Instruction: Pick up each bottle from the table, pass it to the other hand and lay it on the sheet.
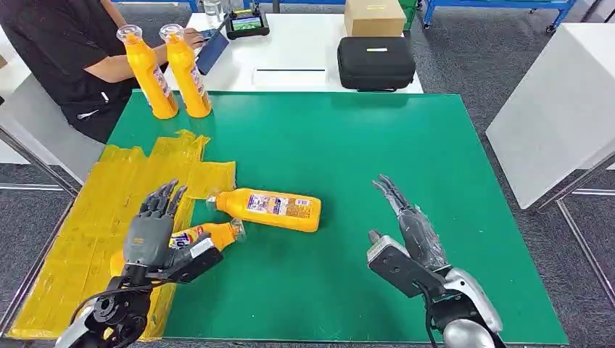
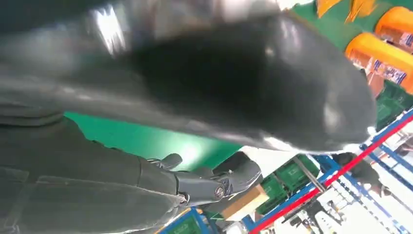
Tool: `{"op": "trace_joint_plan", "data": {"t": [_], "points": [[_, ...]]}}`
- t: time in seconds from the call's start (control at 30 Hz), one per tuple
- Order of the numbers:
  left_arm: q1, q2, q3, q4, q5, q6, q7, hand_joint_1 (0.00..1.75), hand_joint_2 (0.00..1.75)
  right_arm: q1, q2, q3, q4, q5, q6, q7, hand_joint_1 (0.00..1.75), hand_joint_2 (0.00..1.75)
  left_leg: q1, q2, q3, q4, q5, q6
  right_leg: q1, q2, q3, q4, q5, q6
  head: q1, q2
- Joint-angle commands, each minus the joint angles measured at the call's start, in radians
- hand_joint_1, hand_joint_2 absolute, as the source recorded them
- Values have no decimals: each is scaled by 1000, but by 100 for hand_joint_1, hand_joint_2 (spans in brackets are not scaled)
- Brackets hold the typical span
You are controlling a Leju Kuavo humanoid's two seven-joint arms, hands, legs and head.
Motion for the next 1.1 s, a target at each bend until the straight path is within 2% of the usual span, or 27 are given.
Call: {"op": "trace_joint_plan", "data": {"t": [0.03,0.1,0.57,0.73,0.77,0.87,0.9,1.0,1.1], "points": [[71,-91,139,-198,360,207,-324,0,0,-8,-21,13,20,-3,-16,9,0,0,1,1,1,0,-1,-3,1,0,2,-1,-1,0,0,0],[86,-127,175,-229,534,207,-402,0,0,-14,-21,20,33,0,-14,14,0,0,1,2,0,0,-1,-3,1,0,0,-1,0,0,0,0],[86,-127,175,-229,534,207,-402,0,0,-14,-21,20,33,0,-14,14,0,0,2,3,3,-1,-2,-5,2,1,3,-2,-1,0,0,0],[87,-136,179,-235,588,207,-416,0,0,-15,-21,20,36,4,-13,18,0,0,0,1,1,0,0,-2,0,0,1,-1,0,0,0,0],[91,-143,178,-249,723,202,-452,0,0,-17,-18,17,45,28,-8,43,0,175,1,1,1,0,-1,-3,1,0,2,-1,0,0,1,0],[107,-146,172,-353,1080,98,-416,0,0,-67,-35,12,113,123,42,134,0,175,1,2,0,0,-1,-2,1,1,0,-1,0,0,0,0],[119,-150,173,-400,1211,37,-380,0,175,-100,-41,1,154,157,71,161,0,175,2,4,1,1,-2,-3,2,3,1,-1,0,1,0,0],[152,-174,185,-476,1363,-36,-364,0,175,-197,-62,-12,261,208,114,181,0,175,2,7,1,1,-2,-4,2,6,1,-1,1,1,0,0],[158,-198,178,-484,1424,-49,-369,0,175,-271,-74,-14,338,242,160,206,0,175,1,6,0,0,-1,-2,1,4,0,-1,1,1,1,0]]}}
